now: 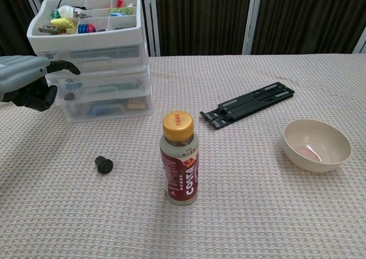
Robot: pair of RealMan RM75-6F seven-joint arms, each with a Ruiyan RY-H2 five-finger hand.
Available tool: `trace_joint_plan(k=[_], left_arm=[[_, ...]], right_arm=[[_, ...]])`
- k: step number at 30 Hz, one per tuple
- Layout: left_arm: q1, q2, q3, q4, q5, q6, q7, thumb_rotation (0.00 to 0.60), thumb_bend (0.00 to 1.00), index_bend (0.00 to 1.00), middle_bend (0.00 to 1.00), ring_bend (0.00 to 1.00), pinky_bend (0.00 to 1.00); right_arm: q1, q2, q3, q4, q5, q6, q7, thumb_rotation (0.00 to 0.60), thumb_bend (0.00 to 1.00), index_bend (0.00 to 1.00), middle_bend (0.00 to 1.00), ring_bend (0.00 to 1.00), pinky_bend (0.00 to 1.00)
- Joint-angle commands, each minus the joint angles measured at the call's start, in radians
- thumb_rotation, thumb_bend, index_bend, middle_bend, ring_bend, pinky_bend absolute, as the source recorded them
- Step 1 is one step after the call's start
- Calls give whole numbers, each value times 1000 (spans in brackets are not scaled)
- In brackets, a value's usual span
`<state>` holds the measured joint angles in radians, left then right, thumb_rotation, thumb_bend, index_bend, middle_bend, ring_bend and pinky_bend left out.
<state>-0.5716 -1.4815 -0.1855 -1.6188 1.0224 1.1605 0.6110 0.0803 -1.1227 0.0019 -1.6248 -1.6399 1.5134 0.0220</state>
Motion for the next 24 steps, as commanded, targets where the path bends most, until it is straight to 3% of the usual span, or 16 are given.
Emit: trace_joint_plan(k=[1,12,21,24], left_arm=[[-3,-6,-7,0,-31,-12,-8,600,777,173,983,873,740],[-12,-17,3,17,-50,-12,-8,600,779,201,983,873,740],[-14,-20,-4,14,-81,-13,-26,600,783,441,986,874,740],[-11,-15,-9,6,-69,-4,-52,600,784,462,987,874,740]], right_arm=[[0,0,0,0,1,0,0,600,77,17,0,0,0],[0,0,0,-2,1,-2,0,600,78,17,0,0,0],[0,1,0,-3,2,-2,0,600,77,17,0,0,0],[0,1,0,-3,2,-2,0,600,77,17,0,0,0]])
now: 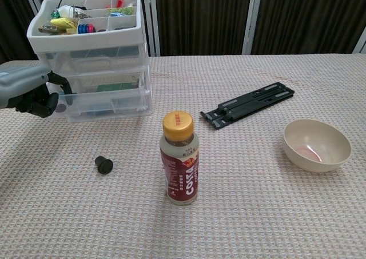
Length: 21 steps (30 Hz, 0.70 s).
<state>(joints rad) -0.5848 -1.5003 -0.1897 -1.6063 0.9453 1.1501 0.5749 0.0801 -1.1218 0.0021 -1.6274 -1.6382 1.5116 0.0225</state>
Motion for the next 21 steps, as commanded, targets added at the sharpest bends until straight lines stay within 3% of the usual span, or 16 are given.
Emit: trace_joint_plan(k=[1,17,21], left_arm=[[3,7,-5,-10,12,8,-23,600,784,467,987,874,740],[37,93,50,-148,36,-1,-55,600,785,492,985,874,741],[45,109,65,-176,89,13,-73,600,770,405,973,864,738]], right_arm=[[0,0,0,0,0,0,0,600,77,17,0,0,0],[-1,0,0,-3,0,1,-3,600,76,17,0,0,0],[-1,0,0,-3,1,0,-4,600,78,17,0,0,0]])
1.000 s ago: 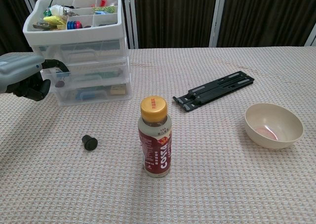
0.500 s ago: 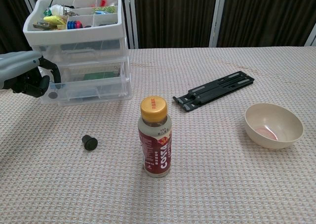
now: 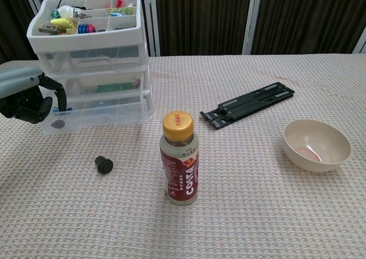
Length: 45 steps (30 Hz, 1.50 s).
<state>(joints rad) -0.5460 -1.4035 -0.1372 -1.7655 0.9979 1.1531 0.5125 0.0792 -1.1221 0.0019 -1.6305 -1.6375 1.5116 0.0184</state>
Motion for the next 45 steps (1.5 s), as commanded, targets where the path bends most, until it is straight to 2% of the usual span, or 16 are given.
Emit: trace_joint_plan(k=[1,2,4,6,9,14,18,20,22,24,27,30,36,40,45], left_arm=[[7,15,18,-19,57,16,-9,600,752,371,966,857,735],[10,18,26,-16,92,30,-7,600,705,317,948,842,727],[15,16,39,3,156,60,-2,600,543,224,895,794,700],[21,12,53,33,216,93,12,600,407,182,832,738,668],[27,9,71,59,272,123,38,600,266,151,711,631,596],[30,29,93,32,316,123,62,600,193,146,572,526,513],[14,76,131,-16,391,77,31,600,189,149,536,502,488],[3,92,151,-17,450,60,31,600,190,164,574,535,498],[-8,100,171,-6,508,49,46,600,190,203,703,639,558],[-20,102,191,7,558,30,77,600,191,265,859,760,661],[-43,96,206,23,588,-22,117,600,191,306,964,845,735],[-64,90,205,27,569,-79,144,600,192,353,1000,886,767],[-129,72,188,55,494,-224,259,600,193,350,1000,897,775],[-158,36,180,89,476,-268,345,600,194,336,1000,897,775],[-172,-1,174,117,451,-289,393,600,197,337,1000,897,775]], right_arm=[[0,0,0,0,0,0,0,600,78,17,0,0,0],[0,0,0,0,1,0,0,600,78,17,0,0,0],[0,0,0,0,1,0,0,600,77,17,0,0,0],[0,0,0,0,0,0,-1,600,77,17,0,0,0],[-1,0,1,0,2,0,-1,600,77,17,0,0,0],[-1,0,1,-1,3,0,-3,600,77,17,0,0,0],[-1,0,2,-1,4,0,-3,600,77,17,0,0,0],[-1,0,2,-2,3,0,-3,600,77,17,0,0,0],[-1,0,2,-2,3,1,-3,600,77,17,0,0,0],[-2,0,2,-2,4,1,-3,600,77,17,0,0,0],[-1,0,2,-2,3,1,-2,600,77,17,0,0,0],[-2,1,2,-2,3,1,-1,600,77,17,0,0,0],[-1,1,3,0,4,1,1,600,78,17,0,0,0],[-1,1,3,1,3,2,4,600,77,17,0,0,0],[-1,3,3,2,4,1,10,600,77,17,0,0,0]])
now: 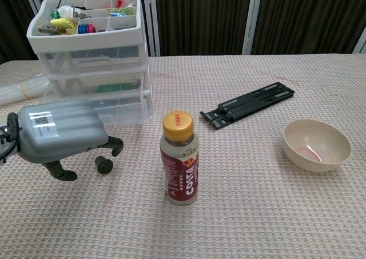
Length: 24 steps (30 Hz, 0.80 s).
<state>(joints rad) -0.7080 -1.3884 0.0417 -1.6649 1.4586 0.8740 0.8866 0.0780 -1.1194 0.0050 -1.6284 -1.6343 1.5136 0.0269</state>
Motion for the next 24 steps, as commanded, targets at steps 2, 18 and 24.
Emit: trace_joint_plan(k=[2,18,24], left_arm=[[-16,-24,-3,33,-10,-15,38,600,199,336,1000,898,775],[-37,-98,1,147,-1,-17,50,600,225,339,1000,898,774],[-42,-118,2,177,-7,-24,50,600,238,375,1000,898,774]], right_arm=[[1,1,0,-1,1,-2,3,600,77,17,0,0,0],[0,0,-1,0,-4,1,1,600,77,17,0,0,0],[0,1,-1,0,-3,1,3,600,78,17,0,0,0]])
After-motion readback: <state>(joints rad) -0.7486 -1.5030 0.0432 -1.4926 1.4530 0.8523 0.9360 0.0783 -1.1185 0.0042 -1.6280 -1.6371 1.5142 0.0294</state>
